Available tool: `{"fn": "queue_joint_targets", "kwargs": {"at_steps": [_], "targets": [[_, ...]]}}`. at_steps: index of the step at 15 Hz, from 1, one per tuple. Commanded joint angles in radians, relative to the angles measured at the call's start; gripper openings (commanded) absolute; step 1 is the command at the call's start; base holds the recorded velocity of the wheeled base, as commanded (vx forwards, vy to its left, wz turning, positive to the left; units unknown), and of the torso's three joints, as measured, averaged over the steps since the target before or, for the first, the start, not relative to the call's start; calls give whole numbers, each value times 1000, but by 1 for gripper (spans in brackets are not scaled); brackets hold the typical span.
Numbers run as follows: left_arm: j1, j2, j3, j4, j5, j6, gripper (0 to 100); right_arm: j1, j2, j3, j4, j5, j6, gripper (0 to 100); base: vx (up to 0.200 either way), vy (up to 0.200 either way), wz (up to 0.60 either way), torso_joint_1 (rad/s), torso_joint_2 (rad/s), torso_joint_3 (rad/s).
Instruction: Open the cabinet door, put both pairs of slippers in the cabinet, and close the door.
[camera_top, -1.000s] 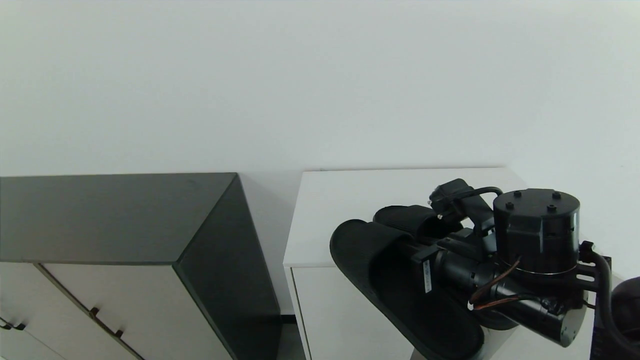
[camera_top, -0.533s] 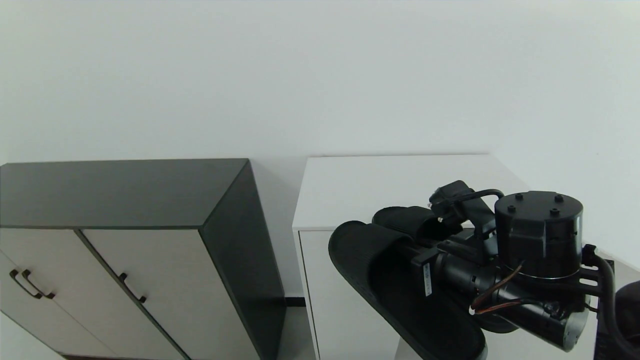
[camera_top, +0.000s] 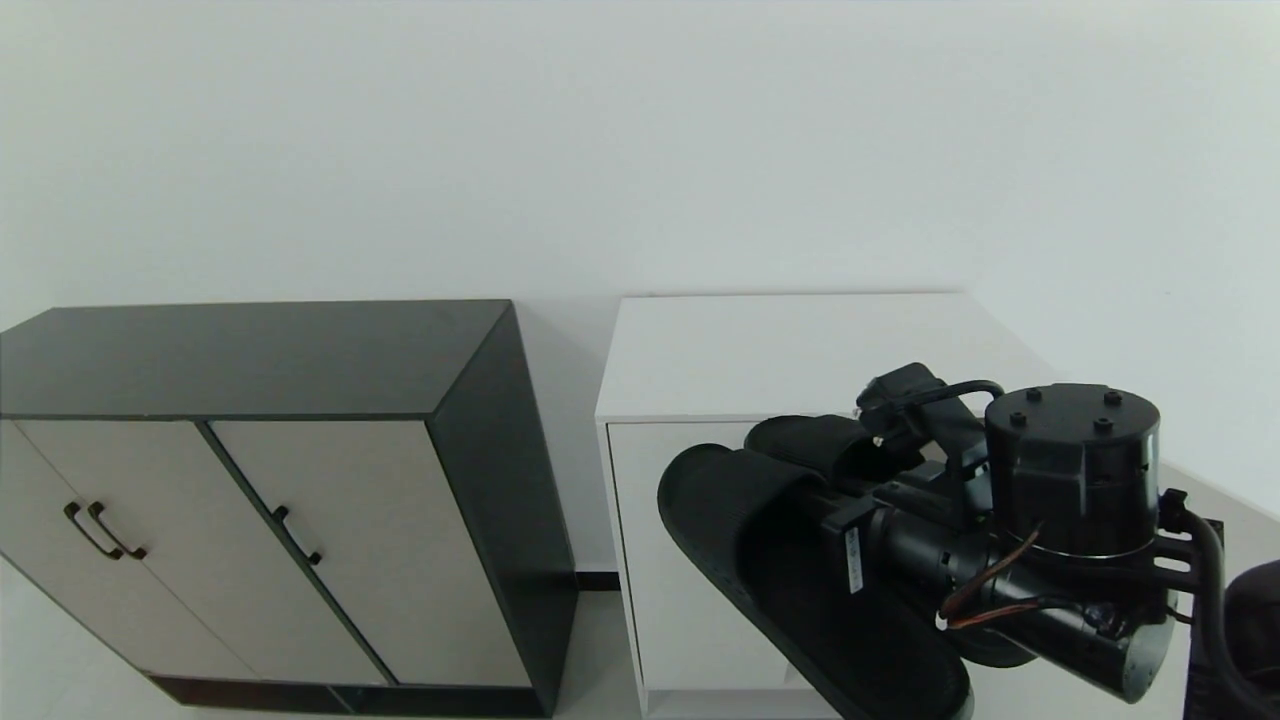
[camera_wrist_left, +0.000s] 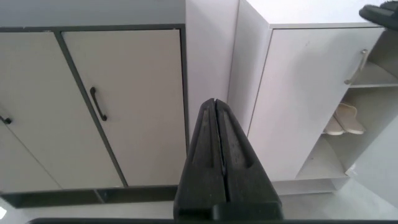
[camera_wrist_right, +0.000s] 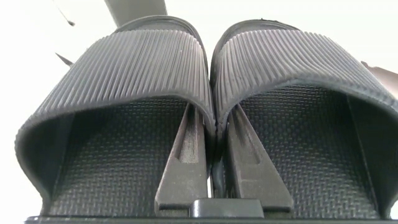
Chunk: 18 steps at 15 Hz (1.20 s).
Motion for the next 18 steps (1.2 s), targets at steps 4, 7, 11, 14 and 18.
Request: {"fn": "queue_joint_targets", "kwargs": {"at_steps": [4,7,11,14,18], "targets": [[0,0,0,0,0,0,0,2,4,1,-2,1,0,0,0,0,0,0,0,0],[0,0,0,0,0,0,0,2,5,1,-2,1,0,0,0,0,0,0,0,0],[0,0,0,0,0,0,0,2,5,1,-2,1,0,0,0,0,0,0,0,0],[0,0,0,0,0,3,0,2,7,-1,-2,1,-2,0,0,-67,0,-1,-1,-1],[-1,0,0,0,0,2,0,2,7,1,-3,-1,-2,0,0,-200,0,3,1,4]]}}
